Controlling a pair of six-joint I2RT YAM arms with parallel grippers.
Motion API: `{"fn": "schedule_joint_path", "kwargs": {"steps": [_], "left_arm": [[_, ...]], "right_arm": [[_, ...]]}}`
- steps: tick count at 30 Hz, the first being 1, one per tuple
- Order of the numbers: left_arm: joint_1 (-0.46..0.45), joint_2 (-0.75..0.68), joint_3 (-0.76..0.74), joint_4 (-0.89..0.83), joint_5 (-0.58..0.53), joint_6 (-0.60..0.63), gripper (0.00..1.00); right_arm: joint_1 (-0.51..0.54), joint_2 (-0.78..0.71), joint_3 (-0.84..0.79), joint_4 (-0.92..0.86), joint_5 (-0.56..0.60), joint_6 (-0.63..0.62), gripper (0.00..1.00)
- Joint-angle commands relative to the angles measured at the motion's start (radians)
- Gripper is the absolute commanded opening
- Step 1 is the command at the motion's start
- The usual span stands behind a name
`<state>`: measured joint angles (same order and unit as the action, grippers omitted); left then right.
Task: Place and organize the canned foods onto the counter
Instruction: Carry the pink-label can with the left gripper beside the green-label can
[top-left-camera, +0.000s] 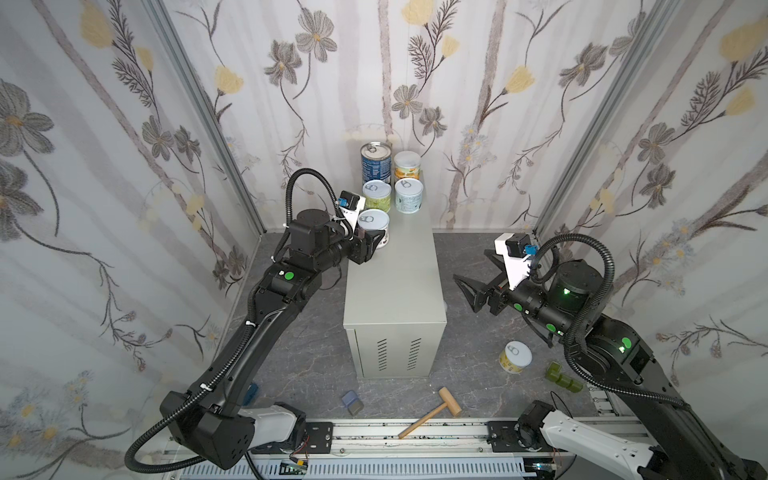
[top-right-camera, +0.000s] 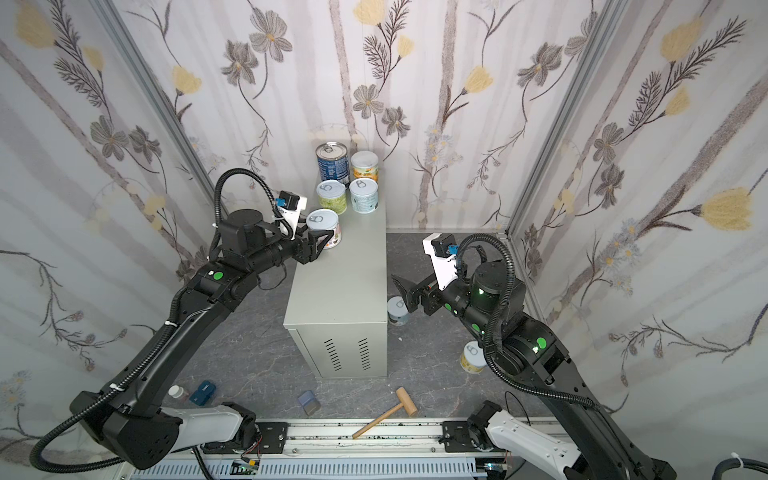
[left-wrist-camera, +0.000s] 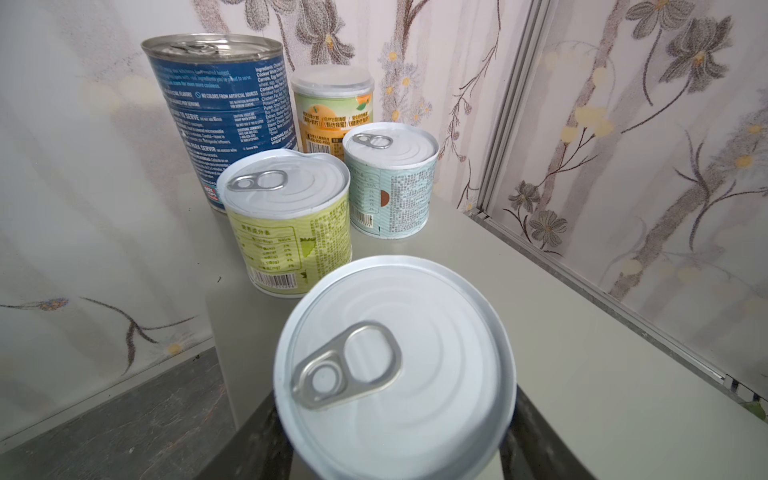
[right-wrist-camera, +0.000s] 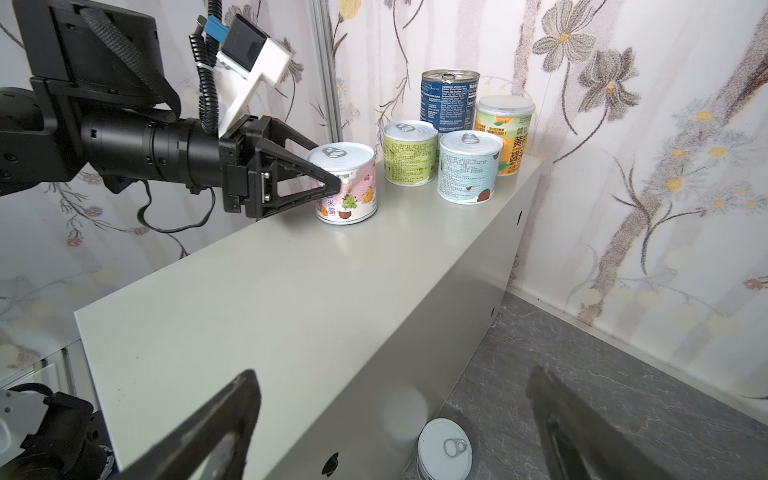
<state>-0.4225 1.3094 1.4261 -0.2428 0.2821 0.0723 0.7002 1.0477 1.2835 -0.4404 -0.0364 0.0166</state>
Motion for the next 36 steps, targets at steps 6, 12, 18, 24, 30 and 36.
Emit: {"fn": "schedule_joint_path", "kwargs": {"steps": [6, 12, 18, 24, 30, 36], "left_arm": [[0.014, 0.042, 0.02, 0.018, -0.003, 0.009, 0.52], [0.021, 0.049, 0.02, 0.018, 0.021, 0.014, 0.54], [0.021, 0.057, 0.051, 0.019, 0.041, 0.013, 0.55], [0.021, 0.071, 0.066, 0.015, 0.054, 0.01, 0.56], [0.022, 0.057, 0.052, 0.017, 0.045, 0.008, 0.6], [0.022, 0.049, 0.043, 0.016, 0.032, 0.017, 0.57]], "right_arm": [[0.022, 0.024, 0.019, 0.024, 0.034, -0.029, 1.0], [0.029, 0.035, 0.02, 0.03, 0.04, -0.038, 1.0], [0.031, 0.035, 0.022, 0.03, 0.041, -0.039, 1.0], [0.035, 0.032, 0.019, 0.031, 0.041, -0.036, 1.0], [0.037, 0.025, 0.011, 0.031, 0.044, -0.036, 1.0], [0.041, 0.027, 0.007, 0.036, 0.045, -0.035, 1.0]]}}
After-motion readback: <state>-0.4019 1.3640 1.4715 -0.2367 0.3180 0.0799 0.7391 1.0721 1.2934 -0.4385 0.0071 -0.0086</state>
